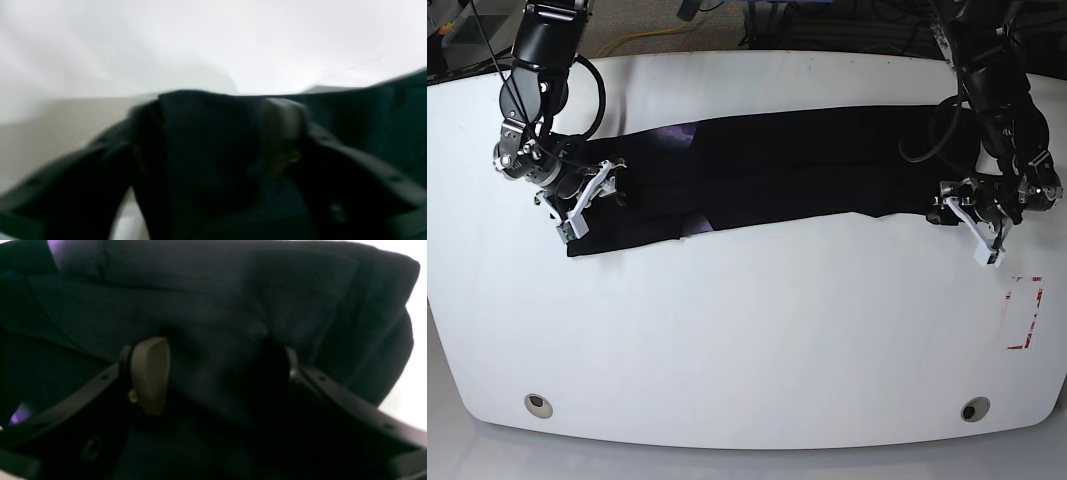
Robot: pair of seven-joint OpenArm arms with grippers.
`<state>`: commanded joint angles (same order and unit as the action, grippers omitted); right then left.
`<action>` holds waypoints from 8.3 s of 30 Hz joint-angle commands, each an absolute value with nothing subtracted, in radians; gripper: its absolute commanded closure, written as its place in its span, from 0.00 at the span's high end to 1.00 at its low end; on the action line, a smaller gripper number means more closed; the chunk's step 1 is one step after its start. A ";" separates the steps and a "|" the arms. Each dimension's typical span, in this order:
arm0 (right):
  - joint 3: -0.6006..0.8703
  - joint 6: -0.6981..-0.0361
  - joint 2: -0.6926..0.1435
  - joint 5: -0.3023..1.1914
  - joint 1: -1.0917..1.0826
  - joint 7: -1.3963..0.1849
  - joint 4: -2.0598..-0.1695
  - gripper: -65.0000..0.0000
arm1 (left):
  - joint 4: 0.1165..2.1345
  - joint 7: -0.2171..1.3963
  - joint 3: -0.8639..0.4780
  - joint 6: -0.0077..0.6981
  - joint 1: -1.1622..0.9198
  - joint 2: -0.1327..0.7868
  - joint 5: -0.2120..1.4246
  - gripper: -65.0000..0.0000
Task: Fold the T-shirt properly
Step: 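Grasp the shirt end with the left gripper and tuck it inward, then move the left gripper to the strip's middle and grasp the fabric, then fold the strip end with the left gripper toward the right gripper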
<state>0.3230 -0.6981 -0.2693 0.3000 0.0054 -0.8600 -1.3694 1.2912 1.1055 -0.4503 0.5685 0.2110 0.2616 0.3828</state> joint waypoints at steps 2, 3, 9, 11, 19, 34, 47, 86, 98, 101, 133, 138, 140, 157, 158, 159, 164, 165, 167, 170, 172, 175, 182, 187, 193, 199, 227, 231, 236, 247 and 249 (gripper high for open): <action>0.325 -0.698 -0.269 0.298 0.005 -0.860 -1.368 0.64 | 1.294 1.104 -0.450 0.568 0.211 0.262 0.386 0.23; 0.325 -0.698 -0.269 0.298 0.005 -0.860 -1.368 0.64 | 1.294 1.104 -0.450 0.568 0.211 0.262 0.386 0.18; 0.326 -0.698 -0.268 0.302 0.005 -0.860 -1.368 0.64 | 1.337 1.106 -0.452 0.570 0.206 0.263 0.392 0.05; 0.326 -0.698 -0.268 0.302 0.005 -0.860 -1.368 0.64 | 1.419 1.107 -0.455 0.570 0.203 0.263 0.392 0.02; 0.328 -0.698 -0.268 0.300 0.005 -0.860 -1.366 0.64 | 1.684 1.170 -0.455 0.570 0.087 0.263 0.392 0.01; 0.328 -0.698 -0.268 0.302 0.005 -0.860 -1.365 0.64 | 1.794 1.184 -0.499 0.698 -0.156 0.332 0.384 0.34; 0.325 -0.698 -0.242 0.295 0.005 -0.860 -1.365 0.64 | 1.735 1.251 -0.768 0.698 -0.188 0.335 0.588 0.78; 0.328 -0.698 -0.240 0.298 0.007 -0.860 -1.365 0.64 | 1.675 1.276 -0.653 0.698 -0.180 0.200 0.691 0.10; 0.326 -0.698 -0.239 0.297 0.007 -0.860 -1.365 0.64 | 1.949 1.277 -0.381 0.698 -0.165 0.199 0.697 0.10; 0.326 -0.698 -0.239 0.297 0.008 -0.860 -1.365 0.64 | 1.946 1.277 -0.272 0.698 -0.128 0.183 0.694 0.10; 0.326 -0.698 -0.239 0.302 -0.001 -0.862 -1.368 0.64 | 1.951 1.277 0.137 0.698 0.045 -0.094 0.435 0.65; 0.331 -0.698 -0.240 0.308 -0.004 -0.885 -1.458 0.64 | 1.951 1.274 0.039 0.698 0.042 -0.005 0.435 0.65; 0.361 -0.698 -0.240 0.341 -0.004 -0.941 -1.517 0.65 | 1.948 1.273 -0.013 0.698 0.010 0.042 0.435 0.65; 0.791 -0.698 -0.295 0.521 -0.188 -1.274 -1.313 0.83 | 1.776 1.086 -0.131 0.698 -0.182 0.148 0.437 0.34; 0.789 -0.698 -0.295 0.536 -0.185 -1.274 -1.294 0.81 | 1.755 1.086 -0.128 0.698 -0.180 0.147 0.440 0.28; 0.789 -0.698 -0.295 0.558 -0.180 -1.274 -1.277 0.80 | 1.742 1.086 -0.128 0.698 -0.179 0.143 0.440 0.23; 0.771 -0.698 -0.252 0.656 -0.136 -1.274 -1.248 0.80 | 1.739 1.086 -0.128 0.698 -0.157 0.142 0.441 0.17; 0.754 -0.698 -0.242 0.656 -0.134 -1.274 -1.250 0.80 | 1.739 1.086 -0.128 0.698 -0.156 0.142 0.441 0.17; 0.711 -0.698 -0.222 0.653 -0.120 -1.271 -1.250 0.80 | 1.739 1.086 -0.128 0.698 -0.154 0.142 0.441 0.17; 0.677 -0.698 -0.199 0.659 -0.096 -1.242 -1.251 0.74 | 1.733 1.086 -0.128 0.698 -0.154 0.142 0.435 0.17; 0.676 -0.698 -0.188 0.657 -0.091 -1.225 -1.253 0.61 | 1.732 1.086 -0.130 0.698 -0.153 0.142 0.435 0.17; 0.674 -0.698 -0.183 0.650 -0.074 -1.214 -1.300 0.22 | 1.730 1.086 -0.133 0.698 -0.153 0.142 0.433 0.17; 0.674 -0.698 -0.209 0.653 -0.041 -1.253 -1.546 0.01 | 1.695 1.087 -0.114 0.665 -0.131 0.038 0.433 0.18; 0.671 -0.698 -0.257 0.657 -0.031 -1.310 -1.730 0.01 | 1.592 1.086 0.016 0.644 -0.050 -0.016 0.433 0.18; 0.604 -0.698 -0.308 0.659 -0.033 -1.333 -1.865 0.01 | 1.480 1.084 0.107 0.610 0.025 -0.128 0.433 0.18; 0.492 -0.698 -0.285 0.651 -0.031 -1.328 -1.923 0.01 | 1.431 1.084 0.160 0.593 0.065 -0.157 0.380 0.18; 0.151 -0.698 -0.082 0.282 -0.077 -1.136 -1.797 0.41 | 1.438 1.056 0.196 0.595 0.068 -0.157 0.371 0.25; 0.150 -0.698 -0.071 0.275 -0.082 -1.125 -1.794 0.78 | 1.438 1.056 0.194 0.595 0.068 -0.157 0.372 0.36; 0.150 -0.698 -0.073 0.282 -0.074 -1.124 -1.865 0.98 | 1.472 1.052 0.194 0.595 0.068 -0.157 0.372 0.37; 0.156 -0.698 -0.077 0.283 -0.045 -1.127 -1.979 0.98 | 1.666 1.053 0.061 0.596 0.064 -0.157 0.372 0.37; 0.157 -0.698 -0.079 0.283 -0.042 -1.127 -1.979 0.98 | 1.701 1.053 0.030 0.596 0.062 -0.133 0.372 0.37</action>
